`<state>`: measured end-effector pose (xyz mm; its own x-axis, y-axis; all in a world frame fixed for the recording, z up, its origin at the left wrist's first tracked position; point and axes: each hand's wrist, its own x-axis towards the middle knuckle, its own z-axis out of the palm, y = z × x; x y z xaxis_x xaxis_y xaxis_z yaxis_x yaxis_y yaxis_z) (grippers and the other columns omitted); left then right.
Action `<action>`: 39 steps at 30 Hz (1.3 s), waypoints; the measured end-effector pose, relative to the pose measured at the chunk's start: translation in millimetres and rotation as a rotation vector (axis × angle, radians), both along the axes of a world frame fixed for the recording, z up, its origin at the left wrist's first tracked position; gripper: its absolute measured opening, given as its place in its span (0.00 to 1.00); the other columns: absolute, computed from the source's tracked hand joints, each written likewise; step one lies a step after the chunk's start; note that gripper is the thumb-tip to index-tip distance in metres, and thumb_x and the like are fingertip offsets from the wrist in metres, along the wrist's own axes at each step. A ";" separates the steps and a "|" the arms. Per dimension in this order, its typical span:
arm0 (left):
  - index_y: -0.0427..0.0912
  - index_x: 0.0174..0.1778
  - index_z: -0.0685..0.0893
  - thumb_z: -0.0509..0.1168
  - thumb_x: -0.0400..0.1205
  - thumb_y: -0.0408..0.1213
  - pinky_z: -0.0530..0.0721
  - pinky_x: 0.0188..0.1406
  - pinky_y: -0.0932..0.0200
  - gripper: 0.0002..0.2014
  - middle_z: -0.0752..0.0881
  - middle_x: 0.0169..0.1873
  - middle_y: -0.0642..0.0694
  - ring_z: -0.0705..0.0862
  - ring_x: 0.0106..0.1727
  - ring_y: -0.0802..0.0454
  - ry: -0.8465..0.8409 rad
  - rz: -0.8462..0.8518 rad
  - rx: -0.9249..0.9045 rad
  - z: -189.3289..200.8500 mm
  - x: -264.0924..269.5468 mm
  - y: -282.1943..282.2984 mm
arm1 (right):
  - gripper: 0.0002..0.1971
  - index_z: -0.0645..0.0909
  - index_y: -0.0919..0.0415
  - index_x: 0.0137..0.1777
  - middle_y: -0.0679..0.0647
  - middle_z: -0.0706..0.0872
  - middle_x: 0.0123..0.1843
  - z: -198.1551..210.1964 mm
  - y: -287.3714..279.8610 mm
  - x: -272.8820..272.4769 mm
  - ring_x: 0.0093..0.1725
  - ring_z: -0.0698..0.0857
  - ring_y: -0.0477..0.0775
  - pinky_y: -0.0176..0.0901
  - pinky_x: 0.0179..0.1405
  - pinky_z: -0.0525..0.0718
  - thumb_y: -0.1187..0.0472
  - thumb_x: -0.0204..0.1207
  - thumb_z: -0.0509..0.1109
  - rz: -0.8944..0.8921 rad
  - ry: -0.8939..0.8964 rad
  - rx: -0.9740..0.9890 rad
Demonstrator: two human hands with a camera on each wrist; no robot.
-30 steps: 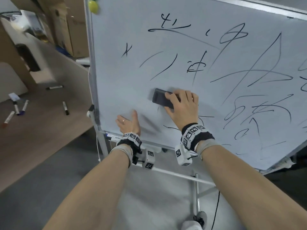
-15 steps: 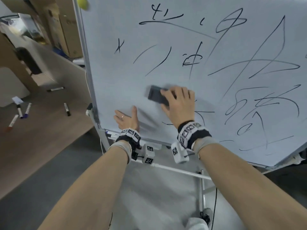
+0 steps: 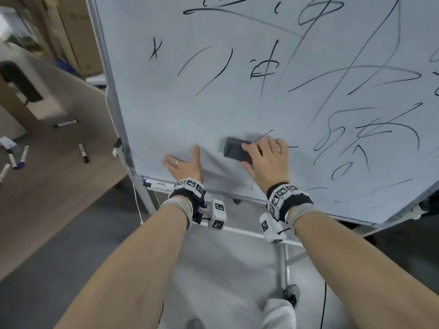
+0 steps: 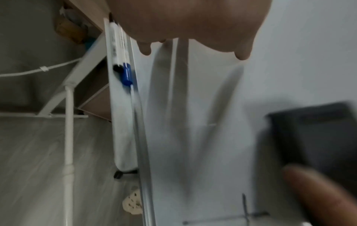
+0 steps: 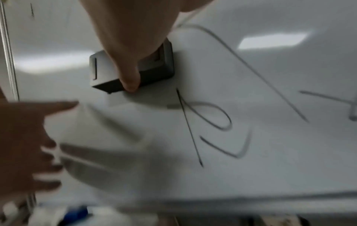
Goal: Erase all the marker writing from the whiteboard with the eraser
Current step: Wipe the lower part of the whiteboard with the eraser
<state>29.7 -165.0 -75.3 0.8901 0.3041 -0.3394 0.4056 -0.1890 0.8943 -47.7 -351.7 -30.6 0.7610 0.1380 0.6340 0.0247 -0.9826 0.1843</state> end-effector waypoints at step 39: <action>0.36 0.87 0.43 0.56 0.82 0.67 0.50 0.87 0.46 0.50 0.44 0.88 0.40 0.49 0.88 0.43 -0.042 -0.095 0.197 -29.2 -36.0 -67.7 | 0.26 0.81 0.53 0.49 0.55 0.82 0.46 -86.7 -54.9 -70.1 0.48 0.80 0.62 0.56 0.58 0.69 0.52 0.53 0.89 -0.144 0.355 0.086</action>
<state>-6.2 -232.6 -104.5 0.9298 0.2755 -0.2440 0.3412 -0.3973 0.8519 -117.8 -406.6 -117.4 0.9428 -0.0285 0.3322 -0.0673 -0.9921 0.1058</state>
